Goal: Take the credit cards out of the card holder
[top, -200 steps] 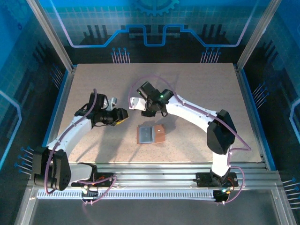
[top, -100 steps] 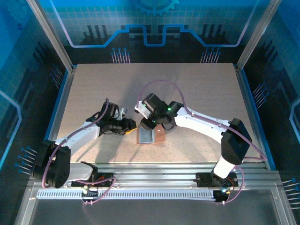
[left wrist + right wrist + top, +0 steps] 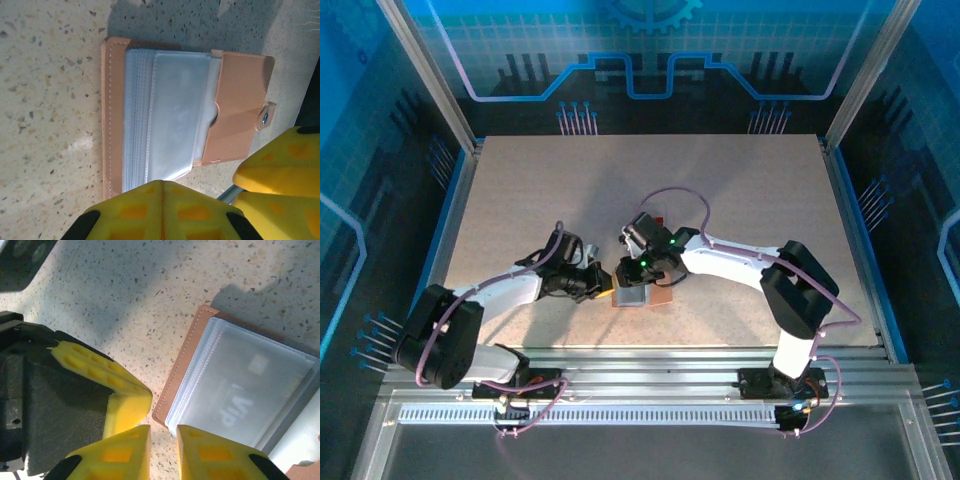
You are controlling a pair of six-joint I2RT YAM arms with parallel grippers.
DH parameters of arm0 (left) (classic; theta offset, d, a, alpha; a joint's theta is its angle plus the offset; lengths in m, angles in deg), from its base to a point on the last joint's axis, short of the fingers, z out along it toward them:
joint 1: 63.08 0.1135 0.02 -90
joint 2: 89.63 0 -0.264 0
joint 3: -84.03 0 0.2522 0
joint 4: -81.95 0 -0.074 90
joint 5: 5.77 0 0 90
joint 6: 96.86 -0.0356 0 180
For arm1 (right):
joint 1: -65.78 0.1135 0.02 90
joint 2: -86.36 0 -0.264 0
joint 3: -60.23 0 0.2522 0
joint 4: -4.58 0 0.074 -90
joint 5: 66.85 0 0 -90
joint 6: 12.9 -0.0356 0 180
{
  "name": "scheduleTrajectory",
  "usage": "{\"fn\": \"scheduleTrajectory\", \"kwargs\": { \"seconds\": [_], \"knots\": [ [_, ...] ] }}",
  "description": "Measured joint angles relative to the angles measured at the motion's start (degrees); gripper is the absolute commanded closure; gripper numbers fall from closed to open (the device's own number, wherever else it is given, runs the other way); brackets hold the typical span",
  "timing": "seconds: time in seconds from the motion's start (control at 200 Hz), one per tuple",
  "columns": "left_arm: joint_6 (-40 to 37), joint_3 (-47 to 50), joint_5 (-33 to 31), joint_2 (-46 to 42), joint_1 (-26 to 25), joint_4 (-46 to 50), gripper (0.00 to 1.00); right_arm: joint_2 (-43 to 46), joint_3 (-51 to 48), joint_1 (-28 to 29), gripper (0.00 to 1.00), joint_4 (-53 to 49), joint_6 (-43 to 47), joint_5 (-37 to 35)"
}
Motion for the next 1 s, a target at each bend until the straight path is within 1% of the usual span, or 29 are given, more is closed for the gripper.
{"fn": "scheduleTrajectory", "kwargs": {
  "seconds": [0.135, 0.265, 0.4, 0.555, 0.66, 1.0],
  "knots": [
    [0.0, 0.0, 0.0, 1.1, -0.2, -1.1, 0.96, -0.4, -1.2, -1.9, 0.83, 2.4, -3.3, 1.3],
    [0.0, 0.0, 0.0, 3.0, -0.3, -1.6, 0.98, -1.1, -2.5, -3.1, 0.81, 3.5, -4.9, 2.4],
    [0.0, -0.1, 0.0, 5.1, -0.4, -1.6, 0.99, -2.5, -2.7, -3.8, 0.79, 3.7, -5.1, 3.8],
    [0.0, -0.5, -0.1, 6.7, -0.4, -1.5, 0.99, -3.7, -2.7, -4.2, 0.78, 3.7, -5.1, 5.4],
    [0.0, -0.5, -0.4, 6.8, -0.4, -1.1, 0.99, -4.8, -2.7, -4.2, 0.75, 3.7, -5.1, 6.5],
    [-0.1, -1.0, -1.6, 8.0, -0.4, 0.7, 0.99, -6.2, -2.7, -4.5, 0.72, 2.2, -4.8, 6.2]
  ]
}}
